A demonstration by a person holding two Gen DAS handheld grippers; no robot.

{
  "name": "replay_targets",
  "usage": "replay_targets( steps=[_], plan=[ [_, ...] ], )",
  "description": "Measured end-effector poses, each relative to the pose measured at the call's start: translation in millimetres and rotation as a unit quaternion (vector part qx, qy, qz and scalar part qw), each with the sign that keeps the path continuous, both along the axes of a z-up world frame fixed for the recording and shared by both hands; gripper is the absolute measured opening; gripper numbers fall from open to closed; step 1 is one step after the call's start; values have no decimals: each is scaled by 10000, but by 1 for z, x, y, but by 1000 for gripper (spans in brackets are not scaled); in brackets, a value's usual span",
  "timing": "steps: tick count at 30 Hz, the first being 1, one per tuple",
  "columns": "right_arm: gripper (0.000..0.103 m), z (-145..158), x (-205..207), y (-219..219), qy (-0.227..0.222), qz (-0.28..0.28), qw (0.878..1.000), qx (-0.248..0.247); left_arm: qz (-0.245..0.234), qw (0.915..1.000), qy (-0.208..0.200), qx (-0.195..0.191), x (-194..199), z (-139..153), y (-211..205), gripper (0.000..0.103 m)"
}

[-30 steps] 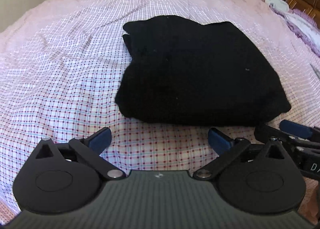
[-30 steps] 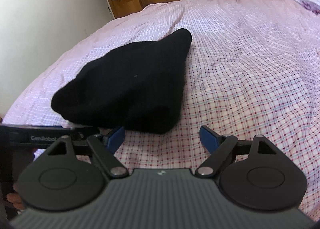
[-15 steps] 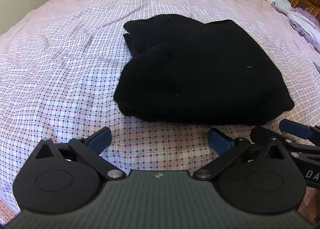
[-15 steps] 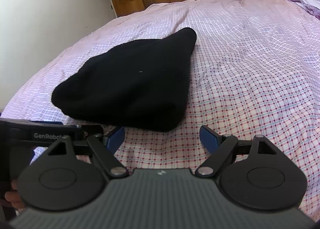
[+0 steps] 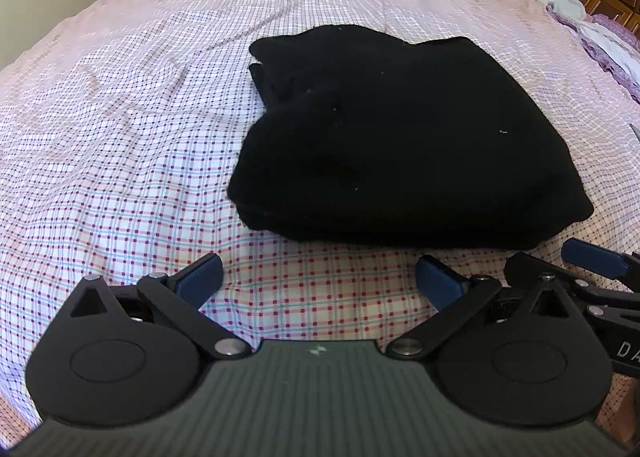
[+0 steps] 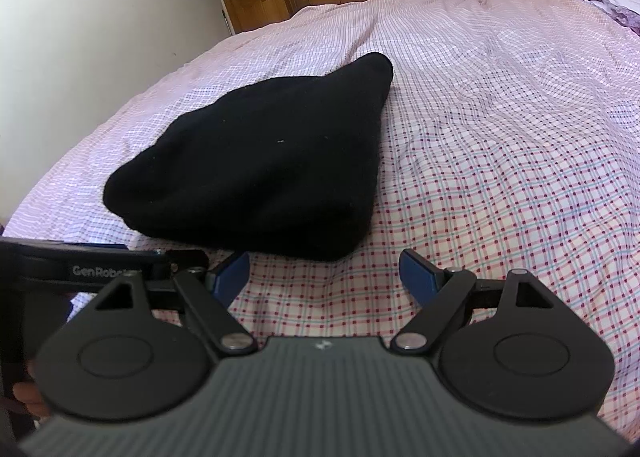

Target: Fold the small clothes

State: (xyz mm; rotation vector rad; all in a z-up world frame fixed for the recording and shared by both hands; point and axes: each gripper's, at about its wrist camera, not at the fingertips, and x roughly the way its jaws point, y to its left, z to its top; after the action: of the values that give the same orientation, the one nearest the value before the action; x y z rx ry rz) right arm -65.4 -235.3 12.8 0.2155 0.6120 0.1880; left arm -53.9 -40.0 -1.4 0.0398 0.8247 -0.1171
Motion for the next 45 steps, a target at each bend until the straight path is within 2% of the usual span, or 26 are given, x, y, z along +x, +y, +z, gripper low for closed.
replay_targets(
  steps=[45],
  plan=[
    [83,-2,1,0,24,56,10000,-1,17,10000,-6,4,3,-4,3,103]
  ],
)
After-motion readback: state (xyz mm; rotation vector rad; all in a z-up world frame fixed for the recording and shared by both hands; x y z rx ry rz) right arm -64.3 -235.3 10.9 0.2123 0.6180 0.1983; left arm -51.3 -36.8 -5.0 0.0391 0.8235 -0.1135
